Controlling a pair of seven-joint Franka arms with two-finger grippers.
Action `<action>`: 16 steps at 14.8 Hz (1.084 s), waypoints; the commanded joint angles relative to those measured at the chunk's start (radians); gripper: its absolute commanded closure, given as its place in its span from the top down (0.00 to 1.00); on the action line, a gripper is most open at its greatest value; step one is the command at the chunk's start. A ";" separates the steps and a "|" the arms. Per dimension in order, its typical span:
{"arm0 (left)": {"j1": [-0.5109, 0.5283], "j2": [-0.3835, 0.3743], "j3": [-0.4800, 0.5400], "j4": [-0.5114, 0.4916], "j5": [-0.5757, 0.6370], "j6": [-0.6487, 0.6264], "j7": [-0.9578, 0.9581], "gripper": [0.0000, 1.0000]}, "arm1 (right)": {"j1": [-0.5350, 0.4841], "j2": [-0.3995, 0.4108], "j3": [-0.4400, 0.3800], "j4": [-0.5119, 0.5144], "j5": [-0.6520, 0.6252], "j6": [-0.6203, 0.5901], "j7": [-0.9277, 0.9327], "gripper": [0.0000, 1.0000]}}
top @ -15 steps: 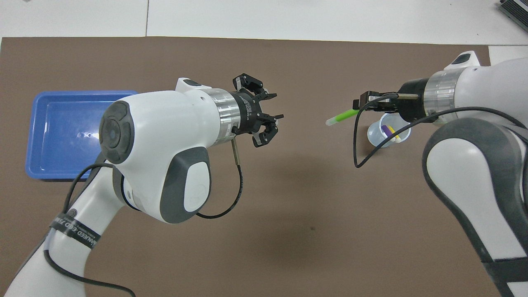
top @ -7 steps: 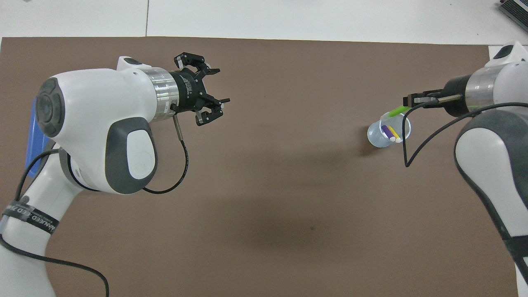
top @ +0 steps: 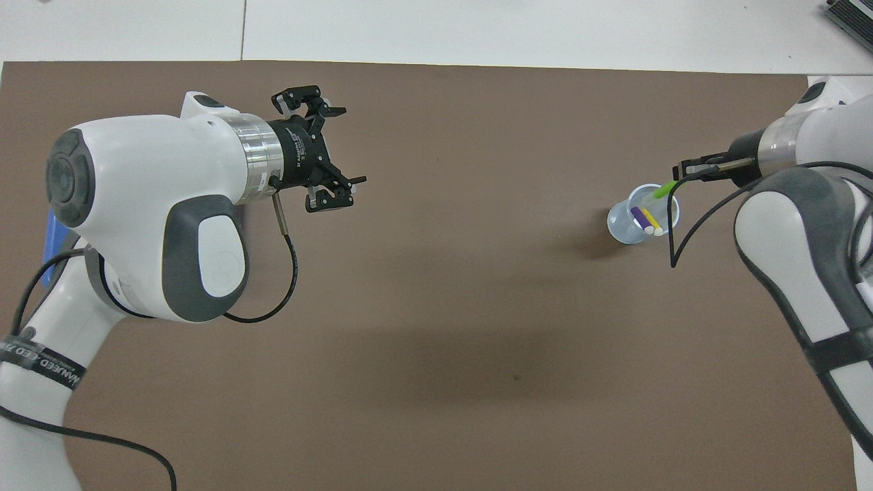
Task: Transfer and insert pens with both arms
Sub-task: 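Insert the green pen into the cup while the left gripper withdraws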
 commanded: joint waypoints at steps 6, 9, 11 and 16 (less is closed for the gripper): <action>0.143 -0.068 -0.004 -0.031 0.096 -0.241 0.373 1.00 | -0.009 0.022 0.003 0.000 -0.022 0.009 0.014 1.00; 0.152 -0.079 -0.004 -0.031 0.173 -0.338 0.528 1.00 | -0.006 -0.007 -0.002 0.032 -0.051 -0.089 0.022 1.00; 0.192 -0.080 -0.004 -0.031 0.175 -0.361 0.588 1.00 | -0.008 -0.042 -0.003 0.059 -0.089 -0.174 0.025 1.00; 0.215 -0.088 -0.004 -0.027 0.334 -0.443 0.807 1.00 | -0.008 -0.168 -0.003 0.089 -0.123 -0.334 0.025 1.00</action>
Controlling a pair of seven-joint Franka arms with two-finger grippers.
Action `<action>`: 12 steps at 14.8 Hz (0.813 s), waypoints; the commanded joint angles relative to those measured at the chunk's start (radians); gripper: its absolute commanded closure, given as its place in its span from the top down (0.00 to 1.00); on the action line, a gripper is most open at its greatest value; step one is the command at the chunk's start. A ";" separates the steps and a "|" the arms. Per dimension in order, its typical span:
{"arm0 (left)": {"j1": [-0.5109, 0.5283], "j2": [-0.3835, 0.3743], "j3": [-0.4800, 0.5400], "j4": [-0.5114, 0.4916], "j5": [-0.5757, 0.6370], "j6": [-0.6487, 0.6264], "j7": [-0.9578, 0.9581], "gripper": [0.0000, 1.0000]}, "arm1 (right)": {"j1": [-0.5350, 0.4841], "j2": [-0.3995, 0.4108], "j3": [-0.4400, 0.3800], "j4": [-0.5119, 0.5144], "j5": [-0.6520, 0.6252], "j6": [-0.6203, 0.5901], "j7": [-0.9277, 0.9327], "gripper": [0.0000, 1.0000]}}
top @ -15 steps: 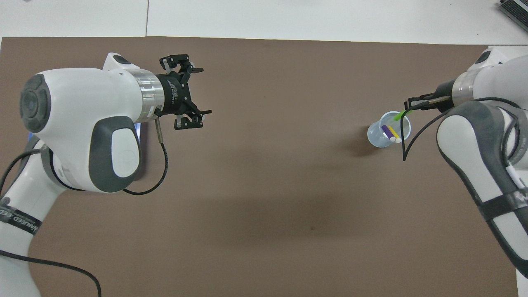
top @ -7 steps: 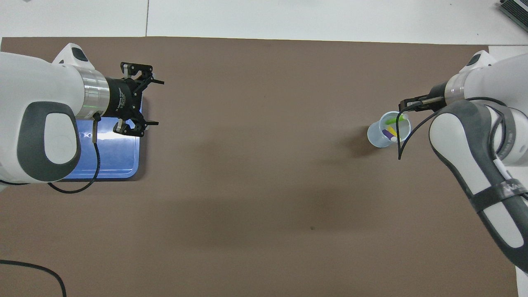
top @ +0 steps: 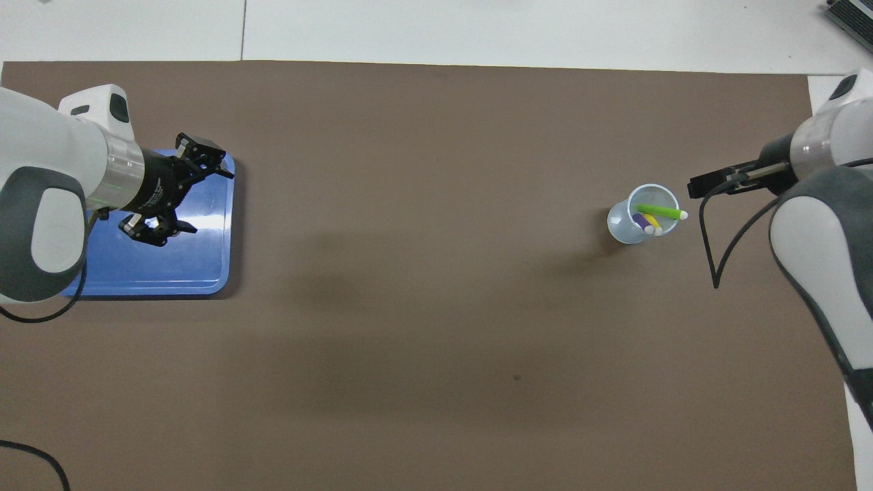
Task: Transfer and insert pens with both arms
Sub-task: 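Insert the green pen into the cup while the left gripper withdraws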
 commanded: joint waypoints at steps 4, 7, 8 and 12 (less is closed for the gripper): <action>0.059 -0.033 -0.007 0.001 0.061 -0.123 0.320 1.00 | -0.007 -0.052 0.006 0.074 -0.027 -0.219 0.019 1.00; 0.085 -0.042 -0.007 0.001 0.074 -0.173 0.479 1.00 | -0.004 -0.057 0.006 0.064 -0.027 -0.208 0.019 1.00; 0.097 -0.042 -0.007 0.010 0.103 -0.174 0.503 1.00 | -0.005 -0.057 0.006 0.061 -0.027 -0.207 0.019 1.00; 0.103 -0.084 -0.002 0.007 0.117 -0.263 0.607 1.00 | -0.002 -0.060 0.007 0.057 -0.027 -0.207 0.019 1.00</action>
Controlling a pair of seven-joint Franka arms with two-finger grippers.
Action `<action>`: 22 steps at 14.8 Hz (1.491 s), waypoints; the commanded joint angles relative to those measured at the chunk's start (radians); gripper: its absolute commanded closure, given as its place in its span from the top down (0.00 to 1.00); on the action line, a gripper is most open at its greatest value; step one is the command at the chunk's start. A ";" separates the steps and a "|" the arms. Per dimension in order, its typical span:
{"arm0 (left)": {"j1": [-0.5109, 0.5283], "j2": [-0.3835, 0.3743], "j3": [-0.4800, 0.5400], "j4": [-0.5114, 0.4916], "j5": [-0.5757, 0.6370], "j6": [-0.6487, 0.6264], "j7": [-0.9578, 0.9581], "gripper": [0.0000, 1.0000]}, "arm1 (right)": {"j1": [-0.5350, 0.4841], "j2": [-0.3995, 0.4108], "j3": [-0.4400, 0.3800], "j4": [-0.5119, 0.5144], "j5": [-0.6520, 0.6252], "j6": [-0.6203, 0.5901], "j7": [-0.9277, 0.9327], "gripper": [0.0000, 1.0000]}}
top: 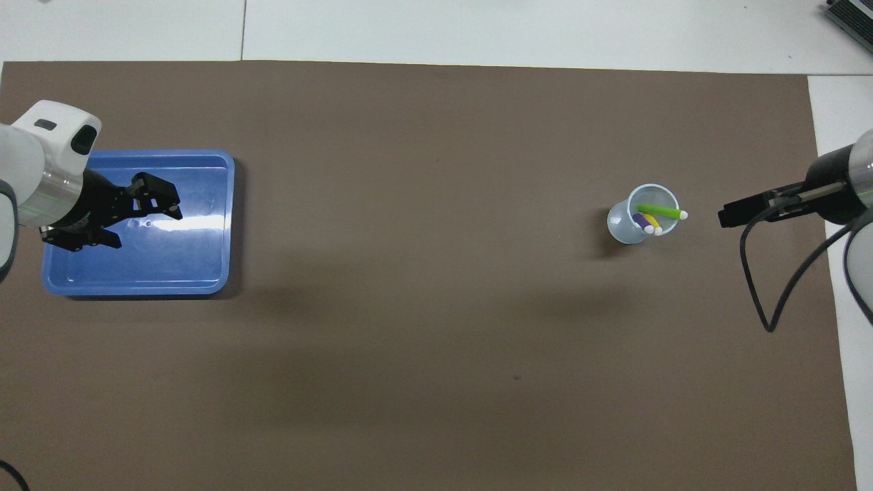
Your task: Transfer and insert pens with both arms
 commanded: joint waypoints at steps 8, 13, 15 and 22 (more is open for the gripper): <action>0.025 -0.139 -0.007 -0.128 0.024 -0.080 0.100 1.00 | -0.017 -0.018 0.006 -0.028 -0.025 -0.006 0.019 1.00; 0.025 -0.131 -0.007 -0.118 0.021 -0.041 0.089 1.00 | -0.034 -0.020 0.008 -0.034 -0.021 0.000 0.024 1.00; 0.011 -0.130 -0.008 -0.112 0.021 -0.056 0.086 1.00 | -0.034 -0.020 0.008 -0.034 -0.021 0.000 0.021 1.00; 0.025 -0.125 -0.015 -0.100 0.017 -0.010 0.100 1.00 | -0.034 -0.020 0.008 -0.034 -0.021 0.000 0.019 1.00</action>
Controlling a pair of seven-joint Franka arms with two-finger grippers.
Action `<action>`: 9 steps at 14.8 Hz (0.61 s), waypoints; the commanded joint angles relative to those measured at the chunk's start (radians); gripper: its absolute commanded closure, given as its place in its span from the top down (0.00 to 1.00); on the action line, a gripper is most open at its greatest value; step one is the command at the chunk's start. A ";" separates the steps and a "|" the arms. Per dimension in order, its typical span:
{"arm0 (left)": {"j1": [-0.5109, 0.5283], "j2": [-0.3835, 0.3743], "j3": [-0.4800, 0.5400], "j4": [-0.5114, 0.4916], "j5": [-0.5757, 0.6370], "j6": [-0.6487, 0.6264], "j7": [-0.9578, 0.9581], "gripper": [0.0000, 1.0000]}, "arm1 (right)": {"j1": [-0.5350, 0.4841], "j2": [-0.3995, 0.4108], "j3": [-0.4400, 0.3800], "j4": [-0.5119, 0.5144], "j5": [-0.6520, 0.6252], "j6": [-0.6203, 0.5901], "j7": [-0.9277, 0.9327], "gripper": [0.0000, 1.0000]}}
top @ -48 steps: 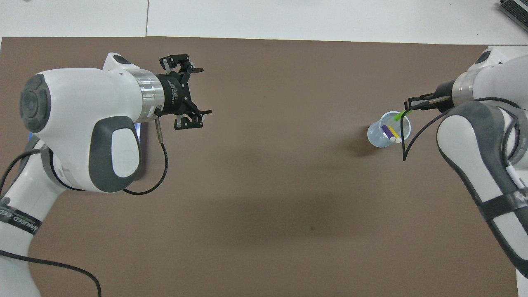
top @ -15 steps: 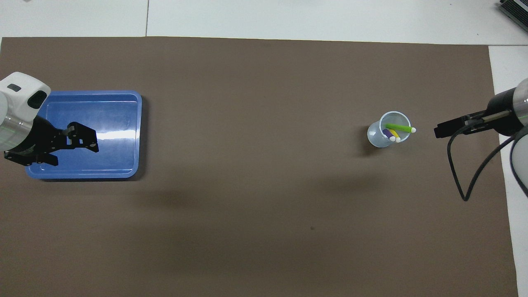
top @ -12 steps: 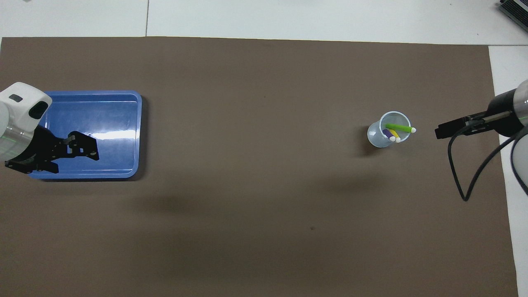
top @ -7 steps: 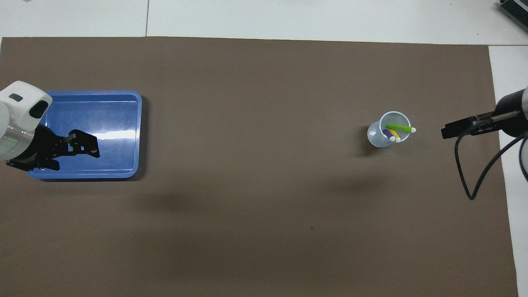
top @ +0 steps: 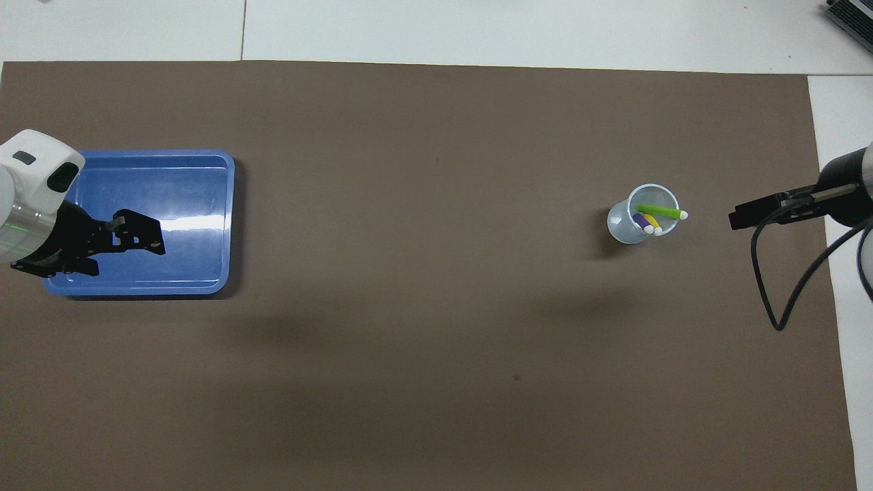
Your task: Transfer and insert pens with both arms
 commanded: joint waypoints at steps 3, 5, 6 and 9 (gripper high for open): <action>0.007 -0.017 -0.008 -0.011 0.009 0.017 0.026 1.00 | -0.006 -0.020 0.009 -0.023 -0.021 0.001 0.017 1.00; 0.011 -0.017 -0.006 -0.008 0.009 0.009 0.107 1.00 | -0.006 -0.020 0.009 -0.023 -0.021 0.002 0.017 1.00; 0.012 -0.017 -0.006 -0.008 0.009 0.009 0.130 1.00 | -0.006 -0.020 0.009 -0.023 -0.021 0.002 0.017 1.00; 0.014 -0.019 -0.005 -0.008 0.009 0.009 0.136 1.00 | -0.005 -0.020 0.009 -0.023 -0.021 0.001 0.017 1.00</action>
